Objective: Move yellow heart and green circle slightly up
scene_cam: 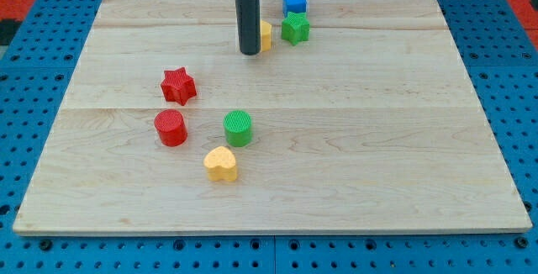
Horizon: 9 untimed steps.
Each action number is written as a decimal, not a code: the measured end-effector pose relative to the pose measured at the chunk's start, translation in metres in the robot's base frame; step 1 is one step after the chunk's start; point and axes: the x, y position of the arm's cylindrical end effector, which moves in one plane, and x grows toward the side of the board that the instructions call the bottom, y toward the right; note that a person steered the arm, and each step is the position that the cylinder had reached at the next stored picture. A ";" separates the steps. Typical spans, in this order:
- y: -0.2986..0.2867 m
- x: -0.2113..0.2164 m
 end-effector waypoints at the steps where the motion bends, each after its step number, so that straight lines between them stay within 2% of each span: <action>1: 0.000 -0.010; 2: -0.012 0.014; 4: -0.012 0.106; 5: 0.005 0.140; 6: 0.045 0.150; 7: 0.068 0.180; 8: 0.059 0.235; 9: 0.018 0.263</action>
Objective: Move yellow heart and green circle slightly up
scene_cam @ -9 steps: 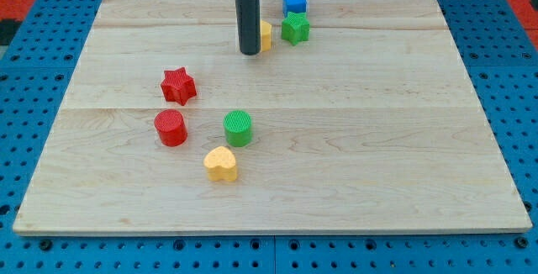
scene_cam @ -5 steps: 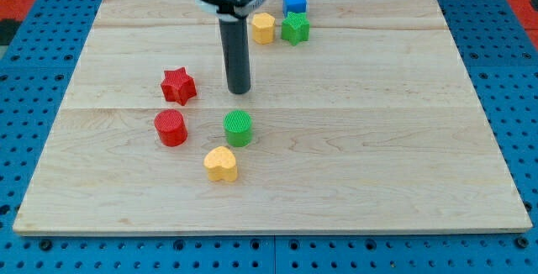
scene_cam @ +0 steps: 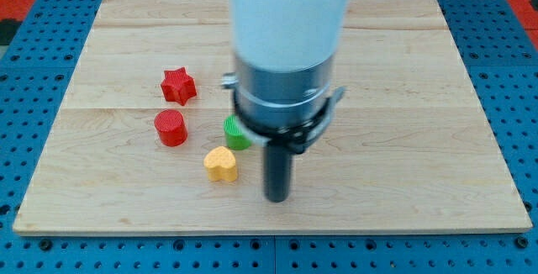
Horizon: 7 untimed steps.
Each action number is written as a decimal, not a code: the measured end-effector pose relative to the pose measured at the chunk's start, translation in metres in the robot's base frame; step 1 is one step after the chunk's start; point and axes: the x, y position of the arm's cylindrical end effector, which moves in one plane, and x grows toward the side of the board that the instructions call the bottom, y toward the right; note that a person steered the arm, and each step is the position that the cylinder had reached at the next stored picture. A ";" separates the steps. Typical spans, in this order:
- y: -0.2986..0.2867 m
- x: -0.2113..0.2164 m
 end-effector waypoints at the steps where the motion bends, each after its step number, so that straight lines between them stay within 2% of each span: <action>1: -0.044 0.002; 4: -0.047 -0.066; 7: -0.046 -0.115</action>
